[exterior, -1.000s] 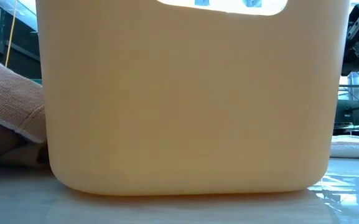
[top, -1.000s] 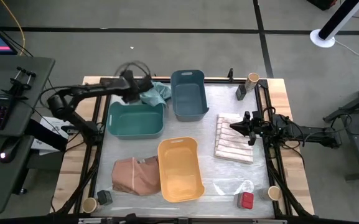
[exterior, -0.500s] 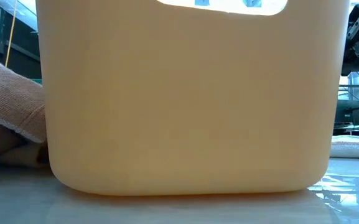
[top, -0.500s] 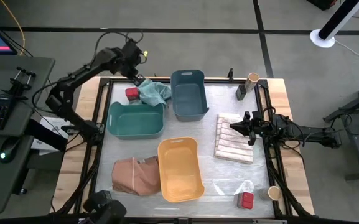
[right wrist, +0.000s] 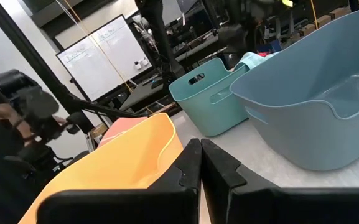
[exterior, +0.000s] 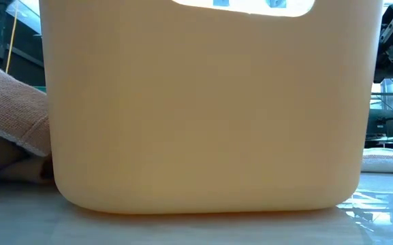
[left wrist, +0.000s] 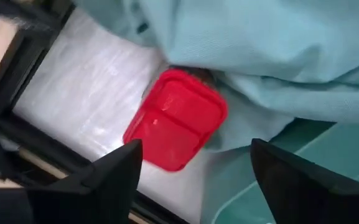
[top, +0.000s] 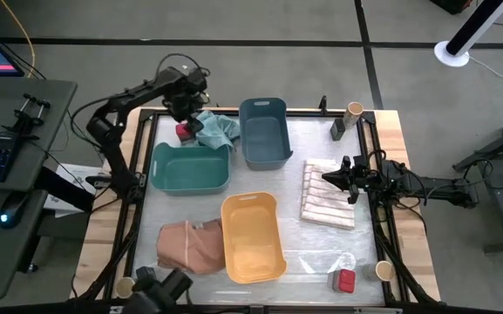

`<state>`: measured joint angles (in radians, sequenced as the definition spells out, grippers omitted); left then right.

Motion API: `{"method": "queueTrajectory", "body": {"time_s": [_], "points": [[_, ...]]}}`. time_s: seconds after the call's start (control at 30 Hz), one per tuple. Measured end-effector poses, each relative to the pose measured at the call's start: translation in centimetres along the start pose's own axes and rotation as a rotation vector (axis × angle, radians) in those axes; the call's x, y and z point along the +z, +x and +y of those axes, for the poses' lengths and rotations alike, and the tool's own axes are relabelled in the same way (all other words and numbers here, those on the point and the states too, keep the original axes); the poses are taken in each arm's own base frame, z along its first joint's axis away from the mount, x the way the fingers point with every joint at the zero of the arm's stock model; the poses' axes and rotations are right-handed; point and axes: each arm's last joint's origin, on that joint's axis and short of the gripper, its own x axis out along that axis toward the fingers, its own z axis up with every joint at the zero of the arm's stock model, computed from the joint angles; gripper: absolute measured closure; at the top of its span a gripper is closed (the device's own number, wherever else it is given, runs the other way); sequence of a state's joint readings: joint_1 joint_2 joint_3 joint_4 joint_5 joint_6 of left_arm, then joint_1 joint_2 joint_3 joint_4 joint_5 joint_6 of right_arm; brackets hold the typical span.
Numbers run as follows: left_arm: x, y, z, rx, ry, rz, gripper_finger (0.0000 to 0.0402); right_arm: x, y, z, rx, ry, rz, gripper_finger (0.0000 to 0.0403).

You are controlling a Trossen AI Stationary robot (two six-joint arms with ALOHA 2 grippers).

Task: Sort spices by type
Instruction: Put the top red seasoning can into the green bin

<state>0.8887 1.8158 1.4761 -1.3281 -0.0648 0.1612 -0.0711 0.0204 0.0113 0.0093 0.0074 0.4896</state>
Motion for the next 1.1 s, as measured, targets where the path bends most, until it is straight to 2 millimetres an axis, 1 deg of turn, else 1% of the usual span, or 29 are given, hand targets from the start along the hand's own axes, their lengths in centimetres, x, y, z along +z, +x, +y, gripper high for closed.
{"method": "queueTrajectory", "body": {"time_s": [0.13,0.3,0.63,0.73,0.83,1.0,1.1], "points": [[0.6,1.1,-0.6,0.056,0.105,0.057,0.0106,0.0,0.0,0.0,0.0,0.0,0.0,0.0402],[1.0,1.6,-0.7,0.136,0.21,0.093,0.0105,0.0,0.0,0.0,0.0,0.0,0.0,0.0402],[1.8,3.7,-0.6,0.108,0.282,0.164,0.0105,0.0,0.0,0.0,0.0,0.0,0.0,0.0402],[1.8,3.7,-0.6,0.121,0.277,0.166,0.0108,0.0,0.0,0.0,0.0,0.0,0.0,0.0402],[1.8,3.5,-0.6,0.126,0.257,0.161,0.0133,0.0,0.0,0.0,0.0,0.0,0.0,0.0402],[1.6,3.5,-0.6,0.131,0.216,0.171,0.0227,0.0,0.0,0.0,0.0,0.0,0.0,0.0402],[1.6,3.4,-0.6,0.132,0.193,0.173,0.0231,0.0,0.0,0.0,0.0,0.0,0.0,0.0402]]}}
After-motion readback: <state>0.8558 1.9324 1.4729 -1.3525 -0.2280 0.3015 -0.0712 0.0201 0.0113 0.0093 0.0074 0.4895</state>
